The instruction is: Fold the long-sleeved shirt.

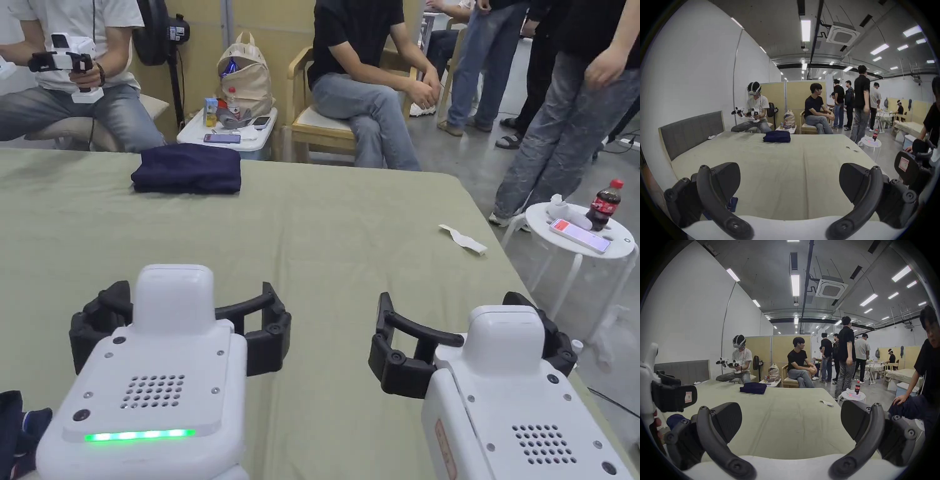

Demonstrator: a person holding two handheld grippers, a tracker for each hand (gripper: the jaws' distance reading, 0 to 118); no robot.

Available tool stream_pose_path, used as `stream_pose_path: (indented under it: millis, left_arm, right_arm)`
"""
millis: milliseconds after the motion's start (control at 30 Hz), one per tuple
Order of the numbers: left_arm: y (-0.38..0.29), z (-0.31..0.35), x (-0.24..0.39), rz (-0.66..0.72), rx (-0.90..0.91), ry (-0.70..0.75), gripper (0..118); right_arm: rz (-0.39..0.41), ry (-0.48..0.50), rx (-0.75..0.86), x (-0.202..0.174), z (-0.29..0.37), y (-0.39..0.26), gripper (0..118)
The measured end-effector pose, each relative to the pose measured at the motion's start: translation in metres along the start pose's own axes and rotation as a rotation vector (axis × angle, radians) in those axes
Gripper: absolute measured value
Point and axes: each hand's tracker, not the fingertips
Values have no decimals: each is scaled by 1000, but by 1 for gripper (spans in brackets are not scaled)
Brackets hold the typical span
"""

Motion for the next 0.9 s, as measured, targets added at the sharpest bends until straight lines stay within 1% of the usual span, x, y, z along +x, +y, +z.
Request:
stream_pose_path:
  millis: [100, 200, 267, 367, 467, 533, 600, 667, 767, 833, 900]
  left_arm:
    - [-2, 0, 4, -9, 6, -14, 118]
    - [-3, -3, 3, 19, -28, -47, 118]
    - [-5, -6, 8, -14, -57, -2, 118]
    - [-9, -10, 14, -20, -62, 18, 117]
    - [-15, -8, 16, -20, -18, 46, 118]
    - [-20, -5, 17, -61, 51, 57, 118]
    - [-23, -1, 20, -112, 72, 92, 118]
    - [-23, 3, 22, -124, 18, 23, 118]
    - [-27, 7, 33, -126, 14, 52, 118]
    - [-31, 11, 36, -95, 56, 66, 118]
    - [-29, 11, 35, -52, 38, 57, 118]
  right_arm:
    - [8, -6, -12, 0, -2, -2, 118]
    - [9, -2, -23, 0, -2, -4, 118]
    - [8, 2, -31, 1, -3, -6, 118]
    - [-17, 11, -45, 1, -5, -4, 118]
    - [-13, 15, -37, 0, -4, -4, 118]
    - [-8, 20, -39, 0, -2, -4, 118]
    - [-9, 22, -41, -1, -2, -4, 118]
    - [-11, 21, -43, -1, -2, -5, 118]
    - [-14, 17, -42, -3, -4, -5, 118]
    - [-18, 20, -42, -3, -4, -5, 118]
    - [-11, 24, -40, -5, -4, -3, 118]
